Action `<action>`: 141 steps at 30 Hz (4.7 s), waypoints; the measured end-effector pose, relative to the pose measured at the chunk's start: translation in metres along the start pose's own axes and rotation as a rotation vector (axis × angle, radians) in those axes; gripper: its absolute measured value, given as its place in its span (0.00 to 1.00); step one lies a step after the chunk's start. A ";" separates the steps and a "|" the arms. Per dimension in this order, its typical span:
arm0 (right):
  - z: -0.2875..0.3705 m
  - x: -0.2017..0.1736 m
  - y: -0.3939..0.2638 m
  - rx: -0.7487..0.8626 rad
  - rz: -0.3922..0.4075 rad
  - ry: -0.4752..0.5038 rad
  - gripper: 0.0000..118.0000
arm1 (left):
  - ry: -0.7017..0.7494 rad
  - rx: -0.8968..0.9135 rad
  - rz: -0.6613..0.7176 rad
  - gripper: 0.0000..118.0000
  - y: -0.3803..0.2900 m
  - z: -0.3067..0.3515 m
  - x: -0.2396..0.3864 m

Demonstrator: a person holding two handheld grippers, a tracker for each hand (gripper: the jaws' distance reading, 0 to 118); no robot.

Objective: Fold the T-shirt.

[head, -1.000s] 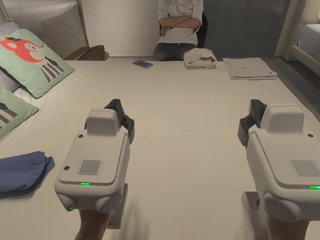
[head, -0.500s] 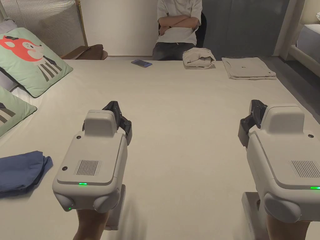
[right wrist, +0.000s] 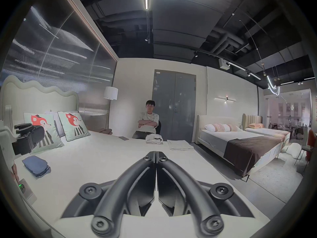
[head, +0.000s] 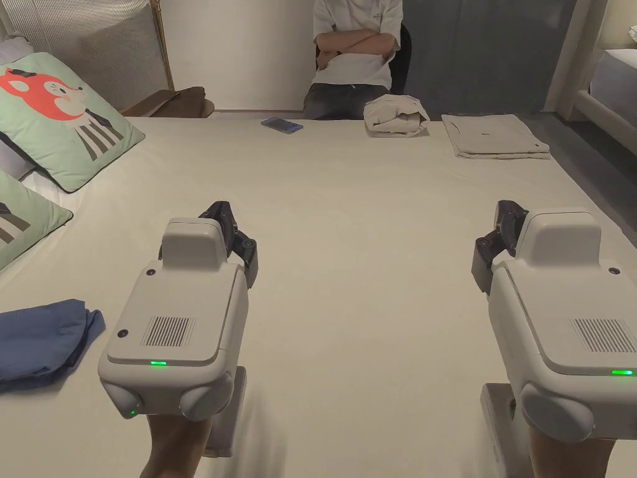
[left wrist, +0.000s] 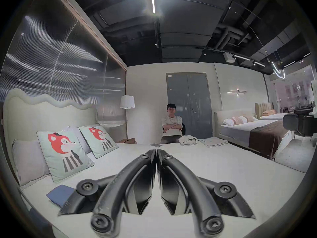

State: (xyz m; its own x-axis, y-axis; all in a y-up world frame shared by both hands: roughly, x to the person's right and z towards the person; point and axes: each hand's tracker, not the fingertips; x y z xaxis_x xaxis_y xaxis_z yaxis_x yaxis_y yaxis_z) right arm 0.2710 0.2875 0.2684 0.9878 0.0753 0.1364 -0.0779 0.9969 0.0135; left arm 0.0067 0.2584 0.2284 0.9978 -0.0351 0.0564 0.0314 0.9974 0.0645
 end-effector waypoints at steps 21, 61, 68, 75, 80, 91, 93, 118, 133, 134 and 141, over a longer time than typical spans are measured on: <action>0.000 0.002 -0.003 -0.009 -0.017 -0.024 0.97 | 0.003 -0.009 0.014 0.93 -0.002 -0.001 -0.003; 0.003 0.002 -0.002 0.008 -0.012 -0.020 0.97 | 0.008 -0.001 0.031 0.93 -0.005 0.001 -0.014; 0.004 0.001 -0.002 0.008 -0.014 -0.017 0.97 | 0.009 -0.002 0.032 0.93 -0.004 0.001 -0.016; 0.003 0.001 -0.002 0.009 -0.016 -0.016 0.97 | 0.011 0.001 0.021 0.93 -0.005 0.001 -0.016; 0.003 0.000 -0.002 0.009 -0.018 -0.014 0.97 | 0.009 -0.009 0.026 0.93 -0.006 0.001 -0.015; 0.003 0.001 -0.003 0.006 -0.016 -0.014 0.97 | 0.006 -0.010 0.029 0.93 -0.006 0.000 -0.016; 0.003 0.001 -0.003 0.007 -0.014 -0.016 0.97 | 0.008 -0.008 0.023 0.93 -0.006 0.001 -0.015; 0.000 0.002 0.006 -0.141 -0.128 0.023 0.97 | 0.002 -0.008 0.023 0.93 -0.003 0.003 -0.017; -0.020 0.009 0.034 -0.540 -0.243 -0.136 0.97 | -0.003 0.010 0.037 0.93 0.002 0.004 -0.021; -0.018 0.009 0.033 -0.532 -0.233 -0.141 0.97 | -0.003 0.010 0.035 0.93 0.003 0.004 -0.021; -0.018 0.005 0.029 -0.509 -0.181 -0.119 0.97 | -0.002 0.011 0.036 0.93 0.002 0.003 -0.022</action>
State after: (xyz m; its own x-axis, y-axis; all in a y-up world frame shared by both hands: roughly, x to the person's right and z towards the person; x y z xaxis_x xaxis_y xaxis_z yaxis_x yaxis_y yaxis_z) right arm 0.2762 0.3171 0.2520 0.9550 -0.0718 0.2877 0.1956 0.8818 -0.4292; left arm -0.0150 0.2612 0.2306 0.9981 0.0005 0.0611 -0.0050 0.9973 0.0737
